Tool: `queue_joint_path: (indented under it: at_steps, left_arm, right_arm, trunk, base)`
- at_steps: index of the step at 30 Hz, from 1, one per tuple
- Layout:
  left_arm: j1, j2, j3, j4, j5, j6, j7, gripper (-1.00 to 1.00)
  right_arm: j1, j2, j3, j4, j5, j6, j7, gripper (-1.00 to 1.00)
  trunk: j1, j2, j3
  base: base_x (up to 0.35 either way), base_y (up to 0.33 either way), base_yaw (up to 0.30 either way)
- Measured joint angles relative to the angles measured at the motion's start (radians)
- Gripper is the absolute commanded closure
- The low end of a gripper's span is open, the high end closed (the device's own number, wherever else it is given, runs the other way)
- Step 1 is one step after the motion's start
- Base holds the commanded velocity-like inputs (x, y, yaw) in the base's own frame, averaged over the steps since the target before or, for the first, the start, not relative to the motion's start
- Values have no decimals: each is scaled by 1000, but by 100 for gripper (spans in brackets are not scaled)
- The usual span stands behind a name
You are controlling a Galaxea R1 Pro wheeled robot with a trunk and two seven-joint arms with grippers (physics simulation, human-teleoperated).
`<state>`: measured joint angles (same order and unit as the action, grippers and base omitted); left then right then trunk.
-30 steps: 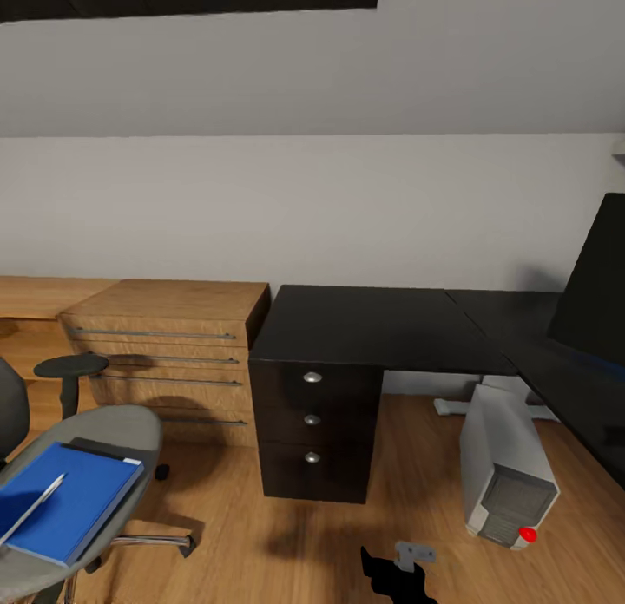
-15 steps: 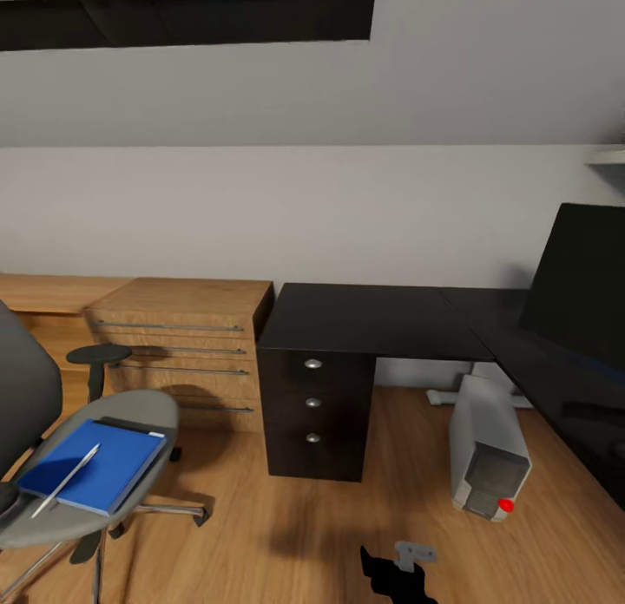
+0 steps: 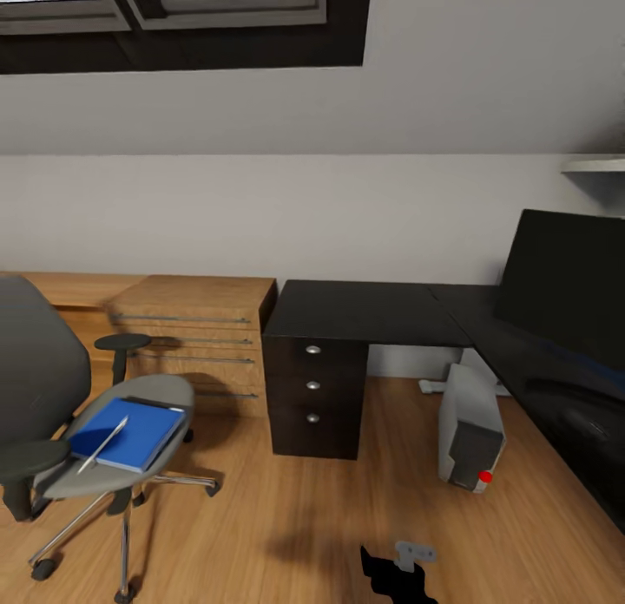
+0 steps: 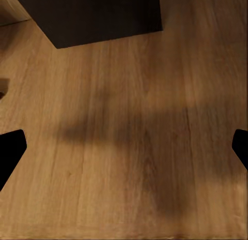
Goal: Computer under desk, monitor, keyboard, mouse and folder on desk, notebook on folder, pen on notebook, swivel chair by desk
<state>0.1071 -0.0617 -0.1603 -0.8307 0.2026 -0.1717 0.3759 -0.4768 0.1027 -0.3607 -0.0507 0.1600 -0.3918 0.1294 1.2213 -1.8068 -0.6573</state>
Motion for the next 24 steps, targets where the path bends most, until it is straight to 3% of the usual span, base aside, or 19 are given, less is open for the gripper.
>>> queue_joint_path:
  at_steps: [5, 13, 24]
  left_arm:
    - [0, 0, 0, 1, 0, 0, 0, -100]
    - [0, -3, 0, 2, 1, 0, 0, -100]
    - [0, -15, -2, 4, -1, 1, 2, -100]
  right_arm:
    - [0, 0, 0, 0, 0, 0, 0, -100]
    - [0, 1, 0, 0, 0, 0, 0, -100]
    - [0, 1, 0, 0, 0, 0, 0, -100]
  trunk:
    - [-19, 35, 16]
    - [-50, 91, 41]
    - [-92, 168, 75]
  base:
    - [-238, 0, 0]
    - [-20, -9, 0]
    - [-172, -232, 0]
